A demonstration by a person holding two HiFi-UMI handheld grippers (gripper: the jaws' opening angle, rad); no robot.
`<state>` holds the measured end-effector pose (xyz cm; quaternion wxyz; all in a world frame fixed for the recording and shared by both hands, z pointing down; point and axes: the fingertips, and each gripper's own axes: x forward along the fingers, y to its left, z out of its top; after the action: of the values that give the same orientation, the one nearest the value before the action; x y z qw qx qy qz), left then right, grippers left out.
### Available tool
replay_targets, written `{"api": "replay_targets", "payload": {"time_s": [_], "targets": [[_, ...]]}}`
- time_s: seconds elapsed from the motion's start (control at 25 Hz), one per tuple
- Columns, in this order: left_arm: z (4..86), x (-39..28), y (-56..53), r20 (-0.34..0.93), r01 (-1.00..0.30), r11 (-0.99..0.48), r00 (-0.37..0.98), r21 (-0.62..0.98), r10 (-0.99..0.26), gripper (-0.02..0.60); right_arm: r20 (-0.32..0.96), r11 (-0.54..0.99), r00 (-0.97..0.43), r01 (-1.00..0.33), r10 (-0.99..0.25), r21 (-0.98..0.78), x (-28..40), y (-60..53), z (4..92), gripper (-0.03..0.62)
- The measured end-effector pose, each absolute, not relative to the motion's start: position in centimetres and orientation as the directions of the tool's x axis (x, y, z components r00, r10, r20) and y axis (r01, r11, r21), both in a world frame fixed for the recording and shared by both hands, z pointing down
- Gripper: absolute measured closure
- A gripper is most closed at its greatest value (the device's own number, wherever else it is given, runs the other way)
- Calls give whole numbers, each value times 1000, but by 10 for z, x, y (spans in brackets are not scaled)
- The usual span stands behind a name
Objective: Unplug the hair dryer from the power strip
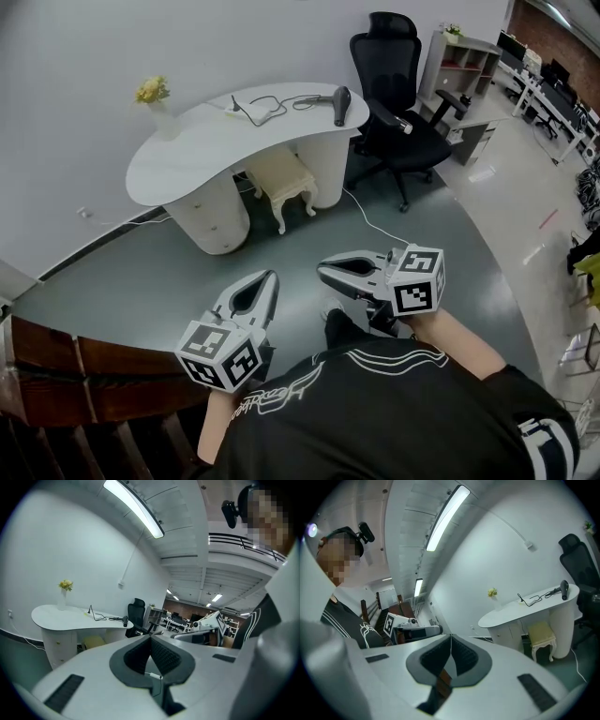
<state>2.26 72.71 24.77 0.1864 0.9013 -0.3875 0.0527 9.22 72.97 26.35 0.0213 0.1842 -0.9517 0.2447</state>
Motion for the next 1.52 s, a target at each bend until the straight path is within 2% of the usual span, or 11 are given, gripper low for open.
{"api": "replay_targets", "payload": {"time_s": [0.44, 0.8, 1.0, 1.24, 1.52], "targets": [[266, 9, 669, 288, -759, -581, 650, 296, -703, 578, 99, 795, -947, -310, -305, -521, 81, 664, 283, 597], [288, 10, 546, 319, -774, -532, 629, 344, -709, 578, 93, 758, -950, -295, -298, -581, 88, 539, 307, 597], [292, 11, 460, 342, -793, -531, 608, 298, -717, 578, 84, 746, -953, -281, -292, -604, 91, 451, 311, 597], [289, 24, 384, 324, -750, -581, 661, 316, -677, 578, 77, 756, -959, -263, -273, -599, 89, 368, 309, 597], [286, 11, 327, 303, -769, -570, 638, 288, -708, 577, 78, 772, -962, -258, -263, -581, 82, 314, 304, 597]]}}
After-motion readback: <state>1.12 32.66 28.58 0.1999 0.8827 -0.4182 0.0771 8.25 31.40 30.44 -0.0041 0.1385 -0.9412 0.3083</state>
